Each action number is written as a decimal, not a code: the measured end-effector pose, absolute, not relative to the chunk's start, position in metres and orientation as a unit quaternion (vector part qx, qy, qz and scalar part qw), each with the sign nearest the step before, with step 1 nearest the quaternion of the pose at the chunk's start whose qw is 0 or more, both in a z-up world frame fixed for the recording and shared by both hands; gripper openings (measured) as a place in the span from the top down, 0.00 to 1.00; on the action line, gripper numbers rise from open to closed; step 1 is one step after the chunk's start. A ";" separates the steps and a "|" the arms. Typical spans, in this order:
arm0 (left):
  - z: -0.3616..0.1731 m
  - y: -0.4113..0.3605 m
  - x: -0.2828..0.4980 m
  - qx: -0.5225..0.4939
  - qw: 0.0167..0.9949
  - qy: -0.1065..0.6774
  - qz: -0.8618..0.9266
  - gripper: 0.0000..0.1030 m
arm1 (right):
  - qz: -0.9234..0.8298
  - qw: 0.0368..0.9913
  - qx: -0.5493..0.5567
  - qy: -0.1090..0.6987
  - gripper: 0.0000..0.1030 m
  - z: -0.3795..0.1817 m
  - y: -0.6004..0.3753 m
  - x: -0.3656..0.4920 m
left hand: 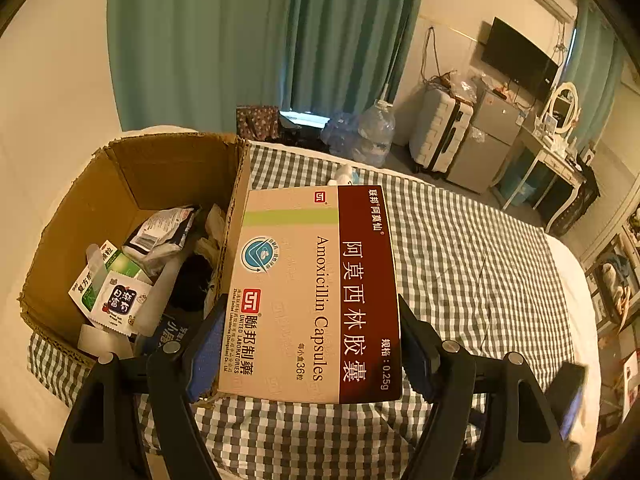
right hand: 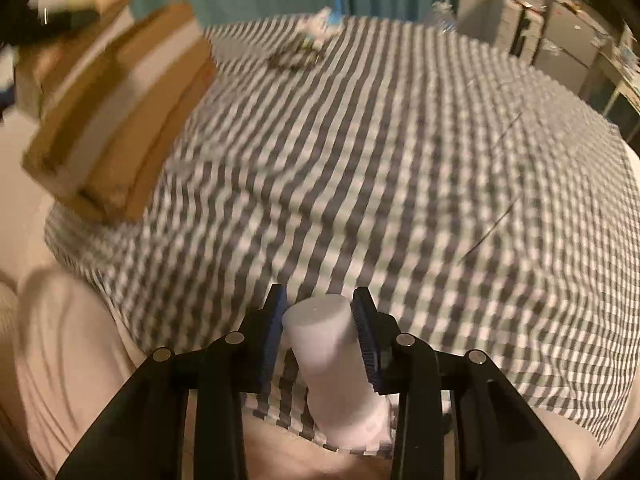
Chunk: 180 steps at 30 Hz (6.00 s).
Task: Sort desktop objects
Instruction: 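Carry the capsule box and white cylinder into the cardboard box and release both, then grasp the bead bracelet with the left gripper while the right grasps the white plush toy, then carry the bracelet and plush toy into the cardboard box and release both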
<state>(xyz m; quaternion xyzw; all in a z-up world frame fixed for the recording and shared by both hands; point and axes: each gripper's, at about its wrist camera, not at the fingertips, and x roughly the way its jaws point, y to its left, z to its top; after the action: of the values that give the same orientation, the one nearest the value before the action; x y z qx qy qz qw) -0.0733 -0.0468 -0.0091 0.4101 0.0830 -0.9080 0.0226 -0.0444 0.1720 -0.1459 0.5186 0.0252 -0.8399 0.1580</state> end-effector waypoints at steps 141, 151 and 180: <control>0.073 -0.100 -0.077 0.326 -0.031 0.116 -0.938 0.90 | -0.897 0.249 0.357 -0.081 0.51 0.021 0.110 -0.059; 0.083 -0.198 -0.060 0.321 0.051 0.081 -0.942 0.90 | -0.872 0.305 0.382 -0.021 0.51 -0.003 -0.015 -0.077; -0.017 -0.188 -0.021 0.353 0.098 -0.032 -0.930 0.00 | -0.916 0.103 0.384 -0.057 0.04 -0.071 0.019 -0.072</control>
<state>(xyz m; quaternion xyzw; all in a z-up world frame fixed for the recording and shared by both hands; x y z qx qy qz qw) -0.0209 -0.1876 -0.0174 0.3531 -0.0316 -0.9298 0.0984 -0.0721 0.0195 -0.0709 0.3838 -0.0567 -0.9159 0.1028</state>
